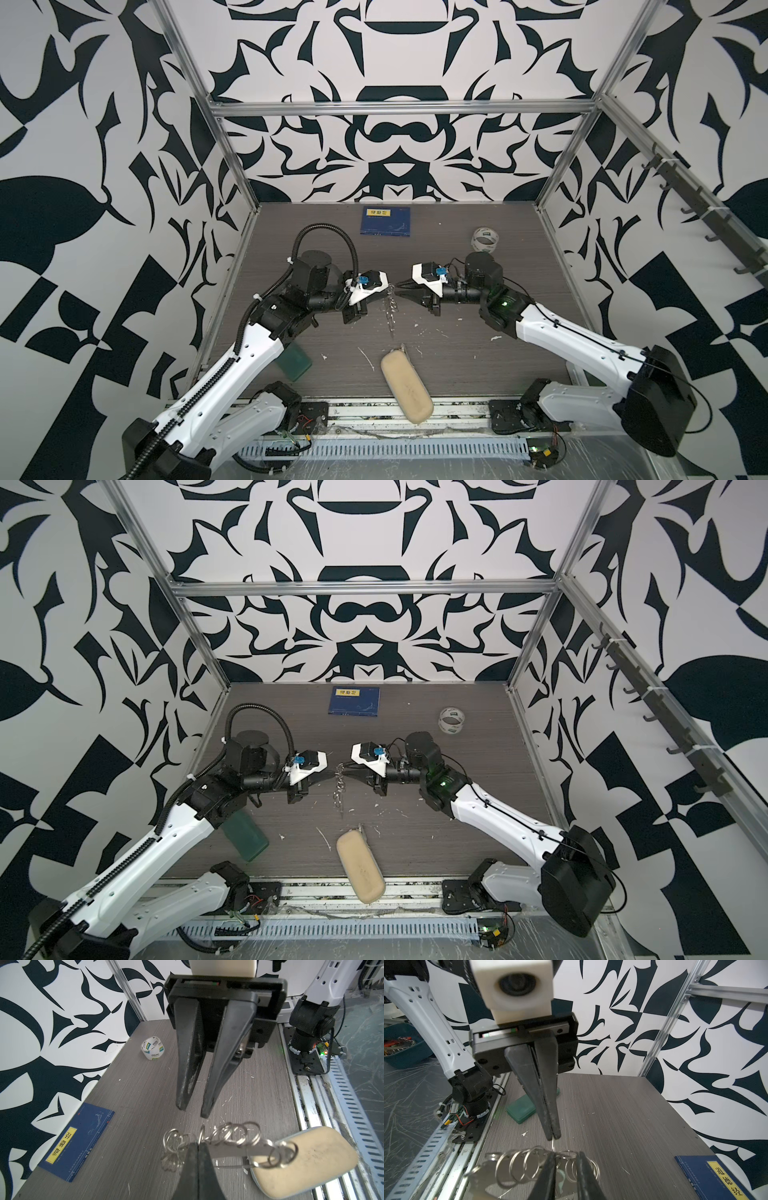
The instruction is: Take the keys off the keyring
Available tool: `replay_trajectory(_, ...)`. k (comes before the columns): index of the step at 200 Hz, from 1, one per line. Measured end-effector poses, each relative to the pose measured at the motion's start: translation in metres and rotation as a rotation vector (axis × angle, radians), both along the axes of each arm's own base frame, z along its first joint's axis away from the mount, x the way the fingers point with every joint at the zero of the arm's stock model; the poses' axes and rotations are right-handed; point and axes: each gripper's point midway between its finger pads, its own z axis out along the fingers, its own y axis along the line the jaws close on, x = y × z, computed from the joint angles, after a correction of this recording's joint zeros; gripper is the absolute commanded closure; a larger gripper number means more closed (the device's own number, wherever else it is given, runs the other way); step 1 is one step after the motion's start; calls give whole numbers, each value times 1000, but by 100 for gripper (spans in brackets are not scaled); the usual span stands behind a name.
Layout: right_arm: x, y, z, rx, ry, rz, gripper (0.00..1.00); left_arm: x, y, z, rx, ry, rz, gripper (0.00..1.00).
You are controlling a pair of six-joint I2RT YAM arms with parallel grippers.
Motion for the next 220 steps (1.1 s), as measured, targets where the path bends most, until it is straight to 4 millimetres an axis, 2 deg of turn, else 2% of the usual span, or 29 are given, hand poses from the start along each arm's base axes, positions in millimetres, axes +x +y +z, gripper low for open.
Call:
replay_trajectory(109, -5, 5, -5, -3, 36, 53, 81, -1, 0, 2, -8, 6, 0, 100)
replay_trajectory(148, -2, 9, -10, -14, 53, 59, 90, -2, -1, 3, -14, 9, -4, 100)
replay_trajectory(165, -2, 9, -9, -12, 58, 65, 100, -1, -1, 4, -19, 9, -2, 100)
replay_trajectory(208, -4, 10, -6, -5, 54, 79, 100, -1, -2, 7, -44, -1, 2, 100)
replay_trajectory(220, -4, 10, -5, -1, 57, 78, 100, -2, -1, 7, -50, -1, 4, 90)
